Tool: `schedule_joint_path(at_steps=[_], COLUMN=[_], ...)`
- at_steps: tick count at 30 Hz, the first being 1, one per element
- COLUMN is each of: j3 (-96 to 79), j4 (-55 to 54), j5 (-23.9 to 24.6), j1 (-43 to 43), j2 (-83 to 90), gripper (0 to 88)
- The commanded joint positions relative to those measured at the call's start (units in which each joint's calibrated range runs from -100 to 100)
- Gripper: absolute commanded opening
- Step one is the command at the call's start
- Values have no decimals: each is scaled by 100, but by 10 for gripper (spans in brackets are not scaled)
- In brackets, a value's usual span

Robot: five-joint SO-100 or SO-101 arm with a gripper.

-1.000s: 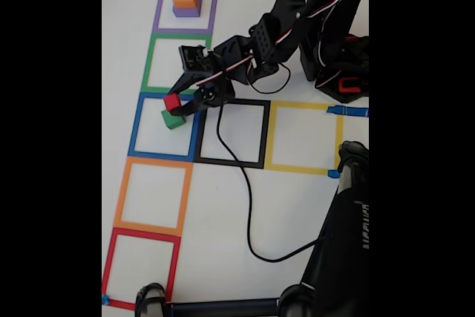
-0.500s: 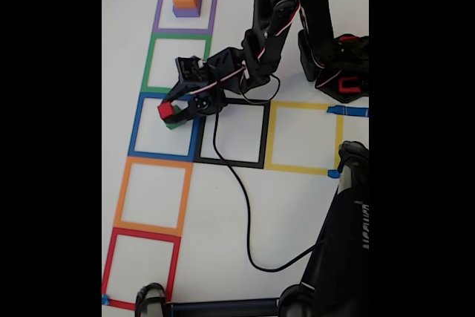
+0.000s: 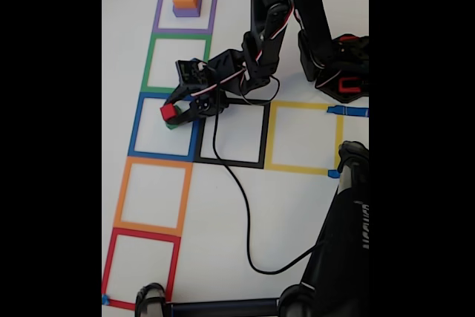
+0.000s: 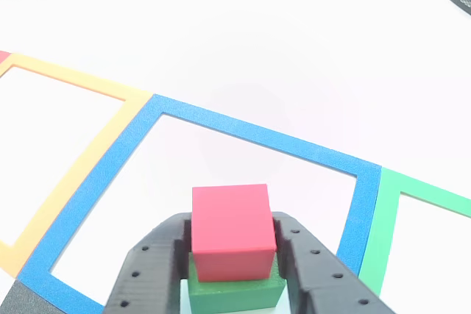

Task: Tower of hanoi

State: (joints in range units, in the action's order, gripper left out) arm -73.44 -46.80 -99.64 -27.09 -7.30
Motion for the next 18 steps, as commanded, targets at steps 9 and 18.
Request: schedule_joint_path(at_steps=[9,18], j3=[89,171], j4=[-179,-227], j5=[-36,-36], j1=[140,178], j2=[0,314], gripper=[246,255])
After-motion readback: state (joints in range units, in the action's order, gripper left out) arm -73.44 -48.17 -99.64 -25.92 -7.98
